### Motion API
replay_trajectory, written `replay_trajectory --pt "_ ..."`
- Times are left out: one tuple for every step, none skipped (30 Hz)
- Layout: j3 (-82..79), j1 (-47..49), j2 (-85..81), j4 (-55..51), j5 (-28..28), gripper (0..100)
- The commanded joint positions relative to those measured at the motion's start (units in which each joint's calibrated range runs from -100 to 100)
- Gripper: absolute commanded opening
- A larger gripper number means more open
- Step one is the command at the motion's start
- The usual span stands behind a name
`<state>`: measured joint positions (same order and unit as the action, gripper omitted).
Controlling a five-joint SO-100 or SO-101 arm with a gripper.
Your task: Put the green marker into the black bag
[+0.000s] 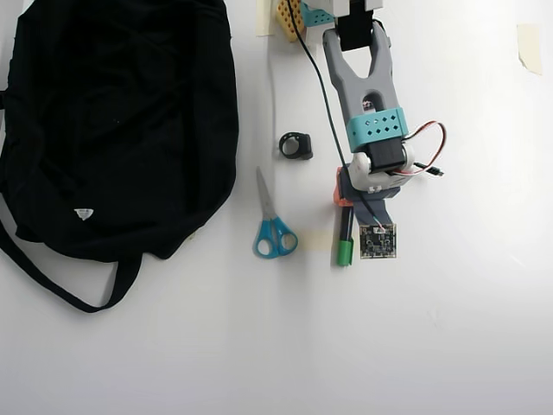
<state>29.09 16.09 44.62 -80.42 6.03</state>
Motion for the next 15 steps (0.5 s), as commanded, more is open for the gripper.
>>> replay_trajectory --pt "1.91 0.21 -0.72 0.06 0.1 14" --pt "1.91 0.21 -0.72 0.06 0.1 14" --pt "1.91 0.21 -0.72 0.06 0.1 14" --pt "1.91 0.21 -0.72 0.06 0.1 14" --pt "1.91 0.21 -0.72 0.06 0.1 14" --pt "1.91 0.21 -0.72 0.06 0.1 13" --pt "1.91 0.14 -0.72 0.06 0.1 12" --pt "1.91 0.14 -0.72 0.06 0.1 11" --pt "1.91 0.14 -0.72 0.06 0.1 9" --pt "1.91 0.06 -0.72 0.06 0.1 8" --pt "1.91 0.06 -0.72 0.06 0.1 6" --pt "1.91 0.06 -0.72 0.06 0.1 6" --pt "1.91 -0.01 -0.72 0.06 0.1 5" --pt "1.91 -0.01 -0.72 0.06 0.05 5" --pt "1.91 -0.01 -0.72 0.06 0.05 5"
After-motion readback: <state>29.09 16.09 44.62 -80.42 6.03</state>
